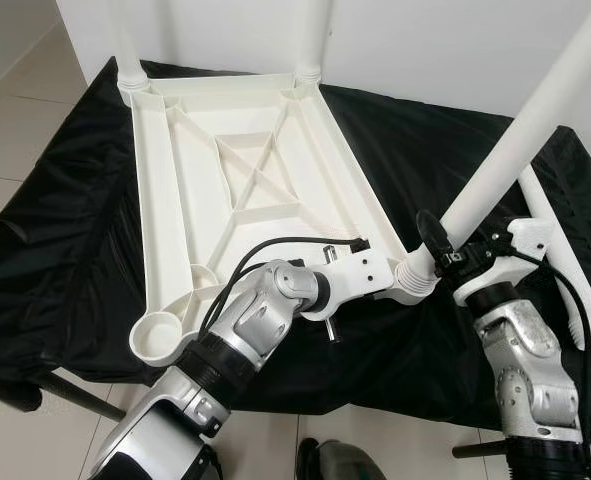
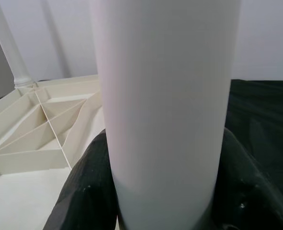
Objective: Building children table
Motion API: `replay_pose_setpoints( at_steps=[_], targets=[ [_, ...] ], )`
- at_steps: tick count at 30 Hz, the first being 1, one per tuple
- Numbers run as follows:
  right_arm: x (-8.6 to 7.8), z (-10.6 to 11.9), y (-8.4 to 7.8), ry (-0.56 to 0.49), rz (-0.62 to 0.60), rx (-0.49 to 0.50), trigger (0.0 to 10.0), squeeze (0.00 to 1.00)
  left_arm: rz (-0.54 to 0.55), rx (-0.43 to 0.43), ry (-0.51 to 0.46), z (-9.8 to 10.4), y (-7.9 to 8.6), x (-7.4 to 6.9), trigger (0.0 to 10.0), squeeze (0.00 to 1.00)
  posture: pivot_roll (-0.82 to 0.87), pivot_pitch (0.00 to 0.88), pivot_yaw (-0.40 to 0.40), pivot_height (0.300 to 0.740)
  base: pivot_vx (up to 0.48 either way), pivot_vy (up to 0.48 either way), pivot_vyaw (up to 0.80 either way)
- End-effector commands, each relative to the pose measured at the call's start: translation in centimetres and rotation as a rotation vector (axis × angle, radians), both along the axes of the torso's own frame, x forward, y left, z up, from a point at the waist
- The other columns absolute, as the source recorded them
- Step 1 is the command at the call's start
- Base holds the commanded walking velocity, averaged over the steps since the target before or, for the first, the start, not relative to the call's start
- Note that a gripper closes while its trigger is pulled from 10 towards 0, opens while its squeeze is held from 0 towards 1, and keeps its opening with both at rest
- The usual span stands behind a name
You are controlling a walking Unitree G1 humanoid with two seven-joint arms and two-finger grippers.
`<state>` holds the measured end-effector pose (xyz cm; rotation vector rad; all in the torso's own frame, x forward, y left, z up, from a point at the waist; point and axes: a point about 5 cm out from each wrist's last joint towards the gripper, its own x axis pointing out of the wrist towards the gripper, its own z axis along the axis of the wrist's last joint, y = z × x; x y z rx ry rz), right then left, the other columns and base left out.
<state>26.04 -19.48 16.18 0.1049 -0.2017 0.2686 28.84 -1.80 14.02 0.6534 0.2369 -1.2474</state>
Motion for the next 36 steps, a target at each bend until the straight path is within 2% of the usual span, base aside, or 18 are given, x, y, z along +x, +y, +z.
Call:
replay_pose_setpoints(
  at_steps=[1,13,16,25,32,36],
  targets=[
    [-0.5,-3.5,1.5,0.158,0.071,0.002,10.0,0.0,0.096,0.022,-0.084,0.1,0.3,0.7,10.0,0.0,-0.04,0.083,-0.05,0.74,0.0,0.0,0.0],
    [-0.8,-5.0,1.0,0.196,0.051,-0.012,10.0,0.0,0.094,0.023,-0.085,0.1,0.3,0.7,10.0,0.0,-0.03,0.079,-0.045,0.74,0.0,0.0,0.0],
    [-0.5,-5.6,-0.1,0.201,-0.012,-0.028,10.0,0.0,0.09,0.023,-0.087,0.2,0.2,0.6,10.0,0.0,-0.03,0.076,-0.043,0.74,0.0,0.0,0.0],
    [-0.5,-6.0,-1.2,0.216,-0.062,-0.066,10.0,0.0,0.088,0.023,-0.091,0.2,0.1,0.7,10.0,0.0,-0.04,0.077,-0.042,0.74,0.0,0.0,0.0],
    [-0.7,-6.1,-1.3,0.223,-0.049,-0.072,10.0,0.0,0.087,0.021,-0.089,0.3,0.1,0.6,10.0,0.0,-0.04,0.081,-0.043,0.74,0.0,0.0,0.0],
    [-1.0,-6.0,-0.7,0.219,0.018,-0.095,10.0,0.0,0.088,0.021,-0.09,0.3,0.1,0.7,10.0,0.0,-0.04,0.081,-0.044,0.74,0.0,0.0,0.0]
  ],
)
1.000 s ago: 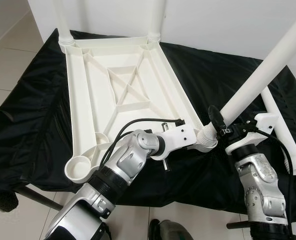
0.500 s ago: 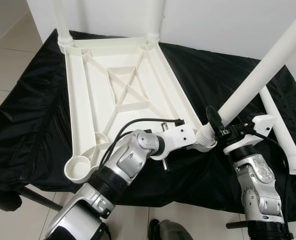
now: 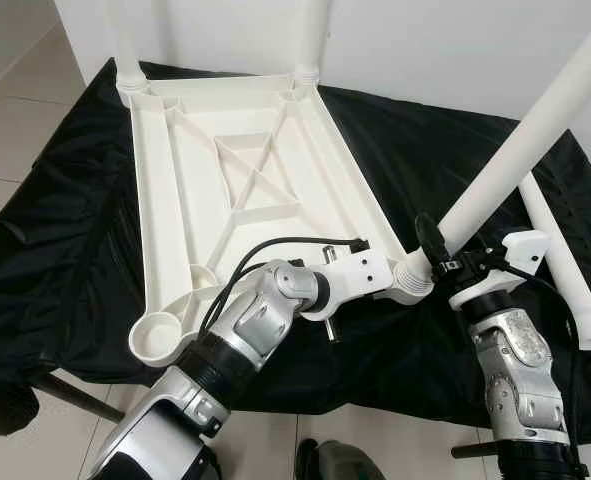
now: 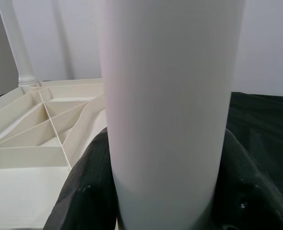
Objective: Building children table
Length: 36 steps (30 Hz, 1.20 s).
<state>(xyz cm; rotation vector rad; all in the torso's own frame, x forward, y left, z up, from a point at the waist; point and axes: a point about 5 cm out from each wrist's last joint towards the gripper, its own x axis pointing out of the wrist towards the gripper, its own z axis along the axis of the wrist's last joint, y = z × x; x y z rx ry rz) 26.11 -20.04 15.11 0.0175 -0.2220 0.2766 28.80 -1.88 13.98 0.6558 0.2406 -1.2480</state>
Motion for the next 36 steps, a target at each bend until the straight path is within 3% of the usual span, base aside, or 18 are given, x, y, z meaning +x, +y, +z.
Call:
replay_pose_setpoints(
  at_steps=[1,11,20,26,36],
  targets=[
    [-1.1,-4.8,0.0,0.243,0.024,-0.024,10.0,0.0,0.088,0.017,-0.091,0.3,0.2,0.7,10.0,0.0,-0.04,0.081,-0.044,0.74,0.0,0.0,0.0],
    [-1.8,-4.4,1.0,0.202,0.105,-0.011,10.0,0.0,0.088,0.014,-0.093,0.5,0.1,0.7,10.0,0.0,-0.04,0.084,-0.045,0.74,0.0,0.0,0.0],
    [-1.9,-4.7,0.1,0.216,0.067,0.051,10.0,0.0,0.084,0.019,-0.095,0.5,0.1,0.7,10.0,0.0,-0.03,0.088,-0.042,0.74,0.0,0.0,0.0],
    [-2.4,-4.9,0.3,0.199,0.09,0.002,10.0,0.0,0.084,0.018,-0.094,0.5,0.2,0.7,10.0,0.0,-0.04,0.089,-0.041,0.74,0.0,0.0,0.0],
    [-1.7,-5.4,-0.9,0.256,0.022,0.05,10.0,0.0,0.082,0.017,-0.098,0.6,0.2,0.7,10.0,0.0,-0.03,0.085,-0.04,0.74,0.0,0.0,0.0]
  ],
)
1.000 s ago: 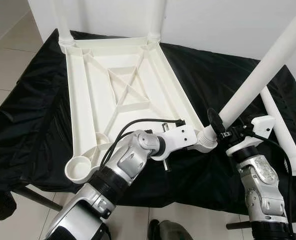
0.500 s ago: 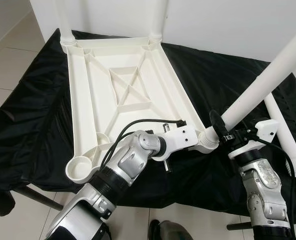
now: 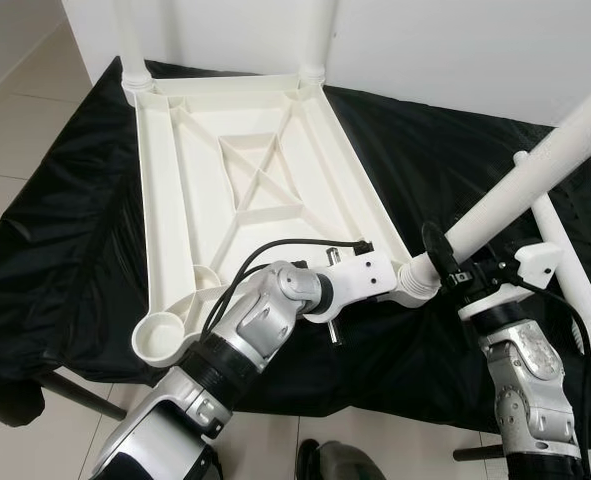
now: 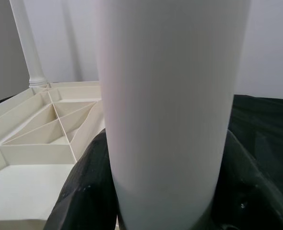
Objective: Building children table
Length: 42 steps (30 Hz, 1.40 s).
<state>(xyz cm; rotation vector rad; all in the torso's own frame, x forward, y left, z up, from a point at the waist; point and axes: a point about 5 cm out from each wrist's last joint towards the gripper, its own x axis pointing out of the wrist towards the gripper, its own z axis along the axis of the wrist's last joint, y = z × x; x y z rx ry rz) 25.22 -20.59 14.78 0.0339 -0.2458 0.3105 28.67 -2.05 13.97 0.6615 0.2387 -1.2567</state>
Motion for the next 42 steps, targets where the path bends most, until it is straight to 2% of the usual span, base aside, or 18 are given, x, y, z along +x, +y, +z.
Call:
replay_pose_setpoints(
  at_steps=[1,9,19,23,35,42],
  targets=[
    [-0.9,-5.3,-0.4,0.294,-0.013,0.034,10.0,0.0,0.093,0.013,-0.097,0.6,0.3,0.9,10.0,0.0,-0.03,0.085,-0.041,0.74,0.0,0.0,0.0],
    [-0.5,-5.4,-0.5,0.327,-0.019,0.045,10.0,0.0,0.093,0.013,-0.097,0.6,0.4,0.9,10.0,0.0,-0.03,0.085,-0.04,0.74,0.0,0.0,0.0],
    [1.5,-4.9,0.0,0.358,-0.019,0.004,10.0,0.0,0.093,0.01,-0.098,0.7,0.3,0.8,10.0,0.0,-0.03,0.082,-0.042,0.74,0.0,0.0,0.0],
    [1.8,-4.9,0.1,0.357,-0.016,-0.004,10.0,0.0,0.094,0.009,-0.099,0.7,0.3,0.8,10.0,0.0,-0.03,0.081,-0.046,0.74,0.0,0.0,0.0],
    [0.6,-5.8,0.1,0.385,-0.007,-0.01,10.0,0.0,0.101,0.007,-0.098,0.7,0.4,0.8,10.0,0.0,-0.03,0.081,-0.048,0.74,0.0,0.0,0.0],
    [-0.7,-6.5,0.3,0.361,-0.018,0.039,10.0,0.0,0.096,0.004,-0.097,0.8,0.3,0.7,10.0,0.0,-0.03,0.086,-0.045,0.74,0.0,0.0,0.0]
  ],
)
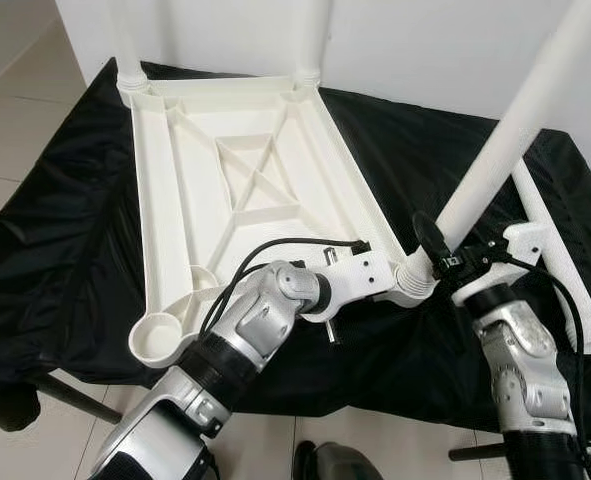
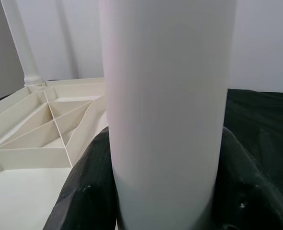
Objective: Building children table
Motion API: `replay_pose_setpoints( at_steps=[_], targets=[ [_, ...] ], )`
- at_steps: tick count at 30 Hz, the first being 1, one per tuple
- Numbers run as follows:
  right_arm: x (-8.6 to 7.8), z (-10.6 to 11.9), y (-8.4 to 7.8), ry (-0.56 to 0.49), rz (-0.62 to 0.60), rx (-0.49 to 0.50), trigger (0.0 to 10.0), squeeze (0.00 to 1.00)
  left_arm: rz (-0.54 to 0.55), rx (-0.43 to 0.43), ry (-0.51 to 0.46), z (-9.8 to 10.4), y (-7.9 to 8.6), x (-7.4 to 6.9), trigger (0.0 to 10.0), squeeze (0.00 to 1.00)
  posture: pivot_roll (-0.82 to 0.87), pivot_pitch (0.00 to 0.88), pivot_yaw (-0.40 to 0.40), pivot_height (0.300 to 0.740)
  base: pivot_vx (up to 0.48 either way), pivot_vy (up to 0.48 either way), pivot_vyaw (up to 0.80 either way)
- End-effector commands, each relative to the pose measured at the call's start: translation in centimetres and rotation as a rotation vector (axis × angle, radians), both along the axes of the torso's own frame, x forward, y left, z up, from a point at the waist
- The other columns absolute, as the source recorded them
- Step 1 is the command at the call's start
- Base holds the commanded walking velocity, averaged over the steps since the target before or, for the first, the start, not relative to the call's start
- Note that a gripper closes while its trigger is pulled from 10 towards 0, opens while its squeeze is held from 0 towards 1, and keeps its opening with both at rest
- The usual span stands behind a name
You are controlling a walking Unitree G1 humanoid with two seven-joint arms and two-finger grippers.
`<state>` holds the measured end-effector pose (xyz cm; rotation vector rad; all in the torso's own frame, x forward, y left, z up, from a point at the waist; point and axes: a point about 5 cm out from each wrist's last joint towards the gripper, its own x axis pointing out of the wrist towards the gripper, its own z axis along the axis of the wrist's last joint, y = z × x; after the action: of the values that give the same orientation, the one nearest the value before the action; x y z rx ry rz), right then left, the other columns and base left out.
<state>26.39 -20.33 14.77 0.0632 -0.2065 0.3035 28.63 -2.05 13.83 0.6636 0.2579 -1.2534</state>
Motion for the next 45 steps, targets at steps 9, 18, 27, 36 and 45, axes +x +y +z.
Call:
replay_pose_setpoints(
  at_steps=[9,18,27,36,45],
  targets=[
    [-2.2,-6.6,-0.1,0.287,-0.043,0.023,10.0,0.0,0.087,-0.006,-0.107,0.9,0.3,0.7,10.0,0.0,-0.03,0.092,-0.043,0.74,0.0,0.0,0.0],
    [-2.4,-7.2,0.0,0.299,-0.053,0.033,10.0,0.0,0.086,-0.005,-0.106,0.9,0.3,0.6,10.0,0.0,-0.03,0.093,-0.041,0.74,0.0,0.0,0.0],
    [-2.5,-6.7,1.1,0.27,-0.072,0.044,10.0,0.0,0.087,-0.003,-0.105,0.9,0.4,0.6,10.0,0.0,-0.03,0.098,-0.042,0.74,0.0,0.0,0.0],
    [-2.2,-5.8,2.0,0.233,-0.143,0.044,10.0,0.0,0.083,-0.003,-0.103,1.0,0.3,0.5,10.0,0.0,-0.03,0.105,-0.037,0.74,0.0,0.0,0.0],
    [-2.3,-5.2,2.8,0.208,-0.217,0.081,10.0,0.0,0.08,-0.001,-0.101,1.1,0.5,0.4,10.0,0.0,-0.02,0.117,-0.03,0.74,0.0,0.0,0.0]
  ],
)
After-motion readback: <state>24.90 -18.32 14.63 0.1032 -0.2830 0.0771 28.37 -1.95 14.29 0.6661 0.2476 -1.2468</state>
